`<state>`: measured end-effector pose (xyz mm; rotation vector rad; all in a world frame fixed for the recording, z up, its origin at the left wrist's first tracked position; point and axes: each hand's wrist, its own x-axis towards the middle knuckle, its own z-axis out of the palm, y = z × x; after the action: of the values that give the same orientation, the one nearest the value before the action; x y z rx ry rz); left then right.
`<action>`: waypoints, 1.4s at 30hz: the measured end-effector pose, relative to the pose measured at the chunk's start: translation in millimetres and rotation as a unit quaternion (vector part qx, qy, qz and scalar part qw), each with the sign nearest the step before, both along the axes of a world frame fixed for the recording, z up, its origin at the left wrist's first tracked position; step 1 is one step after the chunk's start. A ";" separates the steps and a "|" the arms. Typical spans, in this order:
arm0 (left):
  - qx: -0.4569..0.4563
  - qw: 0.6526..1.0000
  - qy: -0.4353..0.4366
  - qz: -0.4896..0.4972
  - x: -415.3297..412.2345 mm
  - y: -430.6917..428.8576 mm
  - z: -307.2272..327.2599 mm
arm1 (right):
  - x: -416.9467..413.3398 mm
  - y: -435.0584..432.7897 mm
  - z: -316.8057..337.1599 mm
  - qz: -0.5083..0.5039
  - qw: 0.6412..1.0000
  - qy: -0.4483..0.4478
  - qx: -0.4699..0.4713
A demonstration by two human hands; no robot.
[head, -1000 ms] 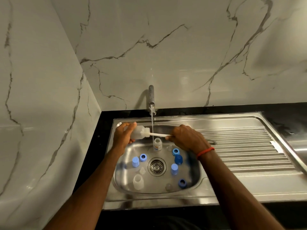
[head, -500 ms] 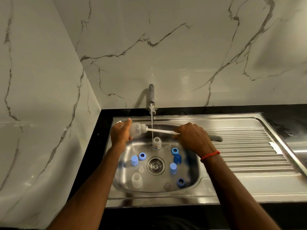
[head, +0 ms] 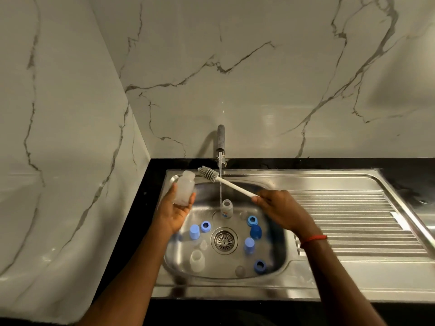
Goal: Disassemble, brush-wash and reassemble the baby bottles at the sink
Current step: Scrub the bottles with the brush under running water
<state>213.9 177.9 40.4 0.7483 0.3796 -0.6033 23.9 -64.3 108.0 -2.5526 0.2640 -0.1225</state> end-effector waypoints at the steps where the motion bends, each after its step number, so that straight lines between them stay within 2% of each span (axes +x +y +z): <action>1: -0.021 0.999 0.004 -0.029 -6.9 -4.1 2.1 | 3.3 6.2 -6.2 -0.003 1.000 -0.007 0.001; 7: -0.020 0.989 -0.040 -0.139 -31.2 -21.1 14.8 | 17.5 22.9 -34.3 -0.020 0.998 -0.067 -0.011; 14: 0.011 0.995 -0.083 -0.063 -22.9 -24.8 19.6 | -11.8 14.6 -41.4 0.064 0.996 -0.045 0.045; 19: 0.047 0.989 -0.105 -0.093 -25.4 -36.5 12.3 | 15.0 15.6 -43.0 0.014 0.993 -0.115 -0.018; 21: 0.045 0.989 -0.112 -0.090 -22.2 -38.9 15.1 | 18.6 21.5 -45.5 0.005 0.991 -0.135 -0.015; 26: 0.025 0.993 -0.094 -0.067 -9.8 -34.3 18.3 | -4.8 18.0 -55.3 0.057 0.992 -0.106 0.039; 30: 0.028 0.989 -0.087 -0.118 -21.8 -42.3 14.5 | 14.7 10.2 -49.6 0.016 0.991 -0.134 0.012; 34: -0.021 0.993 -0.068 -0.091 -23.7 -51.3 8.3 | 34.2 15.1 -43.8 -0.004 0.989 -0.143 -0.028; 39: -0.055 0.992 -0.037 -0.108 -4.9 -44.9 8.4 | 9.0 22.7 -54.9 0.034 0.989 -0.144 0.020; 42: -0.034 0.993 -0.028 -0.111 -4.0 -43.0 7.6 | 1.7 19.4 -62.5 0.014 0.990 -0.137 0.024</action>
<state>209.9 134.9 48.0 0.7456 0.2234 -0.7981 25.6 -44.9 45.5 -2.4544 0.1227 -0.4453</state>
